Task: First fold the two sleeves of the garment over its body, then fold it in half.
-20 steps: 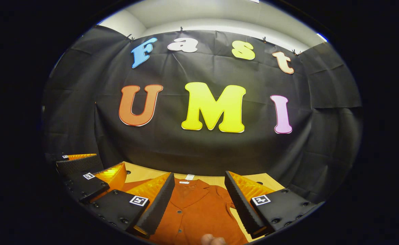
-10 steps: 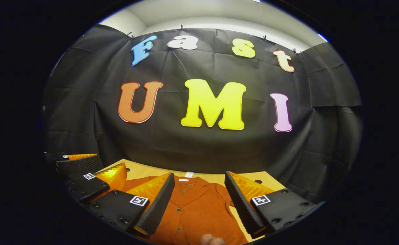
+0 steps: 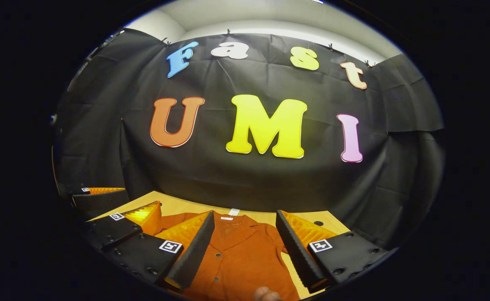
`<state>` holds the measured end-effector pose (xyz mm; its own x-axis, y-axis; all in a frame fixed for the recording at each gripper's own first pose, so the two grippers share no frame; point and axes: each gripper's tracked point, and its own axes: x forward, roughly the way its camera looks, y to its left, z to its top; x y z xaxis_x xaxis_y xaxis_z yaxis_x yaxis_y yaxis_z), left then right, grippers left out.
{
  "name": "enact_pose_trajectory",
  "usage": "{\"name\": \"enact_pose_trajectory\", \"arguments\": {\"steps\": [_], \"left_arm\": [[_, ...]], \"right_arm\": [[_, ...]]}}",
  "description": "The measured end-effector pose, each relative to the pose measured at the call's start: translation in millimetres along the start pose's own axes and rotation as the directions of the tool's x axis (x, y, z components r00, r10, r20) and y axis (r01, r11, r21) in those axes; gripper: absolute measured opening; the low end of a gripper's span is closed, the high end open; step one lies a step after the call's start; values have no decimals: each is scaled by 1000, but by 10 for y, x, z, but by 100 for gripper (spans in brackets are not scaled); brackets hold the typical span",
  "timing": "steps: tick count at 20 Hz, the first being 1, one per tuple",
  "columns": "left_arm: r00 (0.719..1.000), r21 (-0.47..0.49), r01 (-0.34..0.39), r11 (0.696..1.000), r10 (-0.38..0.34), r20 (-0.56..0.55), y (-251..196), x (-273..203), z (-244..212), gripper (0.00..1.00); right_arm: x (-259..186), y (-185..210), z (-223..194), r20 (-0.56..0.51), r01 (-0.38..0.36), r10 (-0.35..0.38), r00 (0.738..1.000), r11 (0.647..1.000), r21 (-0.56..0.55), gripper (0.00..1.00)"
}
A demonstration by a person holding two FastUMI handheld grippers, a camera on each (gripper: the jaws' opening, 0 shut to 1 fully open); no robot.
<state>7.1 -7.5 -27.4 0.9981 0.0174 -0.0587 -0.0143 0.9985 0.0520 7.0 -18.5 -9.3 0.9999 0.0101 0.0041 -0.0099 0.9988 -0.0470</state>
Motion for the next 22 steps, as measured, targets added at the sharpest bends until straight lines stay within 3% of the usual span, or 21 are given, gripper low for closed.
{"name": "enact_pose_trajectory", "arguments": {"steps": [4, 8, 15, 18, 22], "left_arm": [[999, -34, -23, 999, 22, -44, -122, 25, -122, 96], [994, -51, -52, 997, 47, -101, -239, -2, -260, 97], [973, -31, -120, 992, 111, -202, -341, -257, -650, 97], [961, -40, -143, 989, 129, -245, -361, -367, -782, 97], [957, 12, -147, 989, 145, -252, -414, -505, -835, 97]], "right_arm": [[84, -377, -87, -39, 16, -14, 999, 999, 35, 94], [277, -1094, -248, -118, 106, -96, 988, 991, 83, 94], [611, -2357, -761, -281, 251, -208, 937, 959, 128, 94], [686, -2812, -1175, -403, 291, -230, 886, 952, 96, 94], [714, -3287, -1871, -606, 342, -210, 767, 934, 108, 94]]}}
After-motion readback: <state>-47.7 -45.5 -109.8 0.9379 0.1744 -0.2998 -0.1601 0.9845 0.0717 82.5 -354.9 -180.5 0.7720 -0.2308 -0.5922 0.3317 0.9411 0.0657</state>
